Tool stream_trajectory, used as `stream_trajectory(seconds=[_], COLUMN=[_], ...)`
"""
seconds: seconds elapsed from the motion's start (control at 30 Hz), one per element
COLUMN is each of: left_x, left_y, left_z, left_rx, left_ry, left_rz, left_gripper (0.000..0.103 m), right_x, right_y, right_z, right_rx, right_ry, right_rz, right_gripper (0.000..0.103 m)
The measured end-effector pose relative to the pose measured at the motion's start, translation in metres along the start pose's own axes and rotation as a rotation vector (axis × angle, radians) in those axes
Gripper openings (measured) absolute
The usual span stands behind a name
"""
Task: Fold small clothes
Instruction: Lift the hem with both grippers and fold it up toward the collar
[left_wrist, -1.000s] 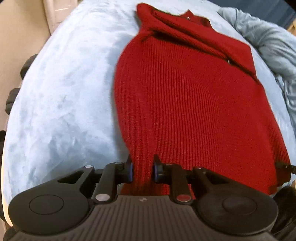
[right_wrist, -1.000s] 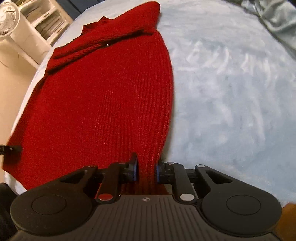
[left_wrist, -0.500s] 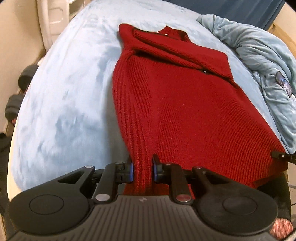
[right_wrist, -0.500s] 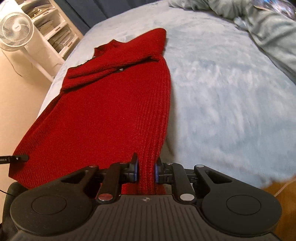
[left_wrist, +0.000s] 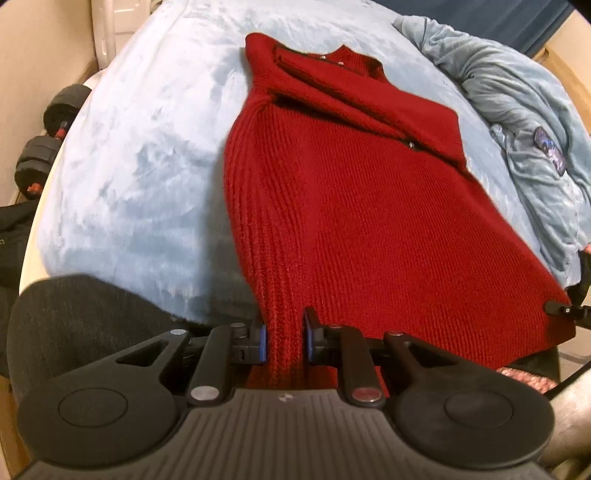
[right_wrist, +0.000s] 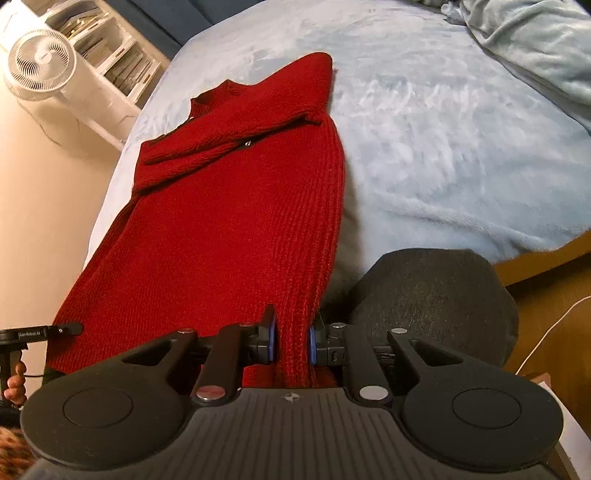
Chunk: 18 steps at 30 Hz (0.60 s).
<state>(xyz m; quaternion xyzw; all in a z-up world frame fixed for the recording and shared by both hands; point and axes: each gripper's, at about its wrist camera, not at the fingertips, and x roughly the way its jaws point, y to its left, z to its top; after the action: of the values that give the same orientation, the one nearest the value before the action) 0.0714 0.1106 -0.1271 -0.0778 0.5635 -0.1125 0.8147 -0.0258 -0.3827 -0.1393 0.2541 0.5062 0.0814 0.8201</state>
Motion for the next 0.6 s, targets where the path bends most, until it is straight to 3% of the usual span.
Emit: stream_trajectory(seconds=[0.17, 0.33, 0.57, 0.6], left_x=[-0.007, -0.008, 0.038, 0.054], left_y=[-0.001, -0.004, 0.003, 0.009], left_z=[0.038, 0.103, 0.261, 0.287], left_rx=[-0.026, -0.025, -0.096, -0.135], left_ry=[-0.028, -0.087, -0.176, -0.186], left_rz=[-0.021, -0.056, -0.034, -0.028], left_gripper=[0.02, 0.02, 0.021, 0.026], right_x=[-0.001, 0.002, 0.07, 0.088], right_y=[0.001, 0.011, 0.021, 0.016], right_z=[0.039, 0.107, 0.25, 0.273], right_rx=[0.082, 0.108, 0.155, 0.195], right_ry=[-0.053, -0.111, -0.153, -0.155], right_rz=[0.046, 0.087, 0.019, -0.007], right_gripper=[0.017, 0.017, 0.018, 0.019])
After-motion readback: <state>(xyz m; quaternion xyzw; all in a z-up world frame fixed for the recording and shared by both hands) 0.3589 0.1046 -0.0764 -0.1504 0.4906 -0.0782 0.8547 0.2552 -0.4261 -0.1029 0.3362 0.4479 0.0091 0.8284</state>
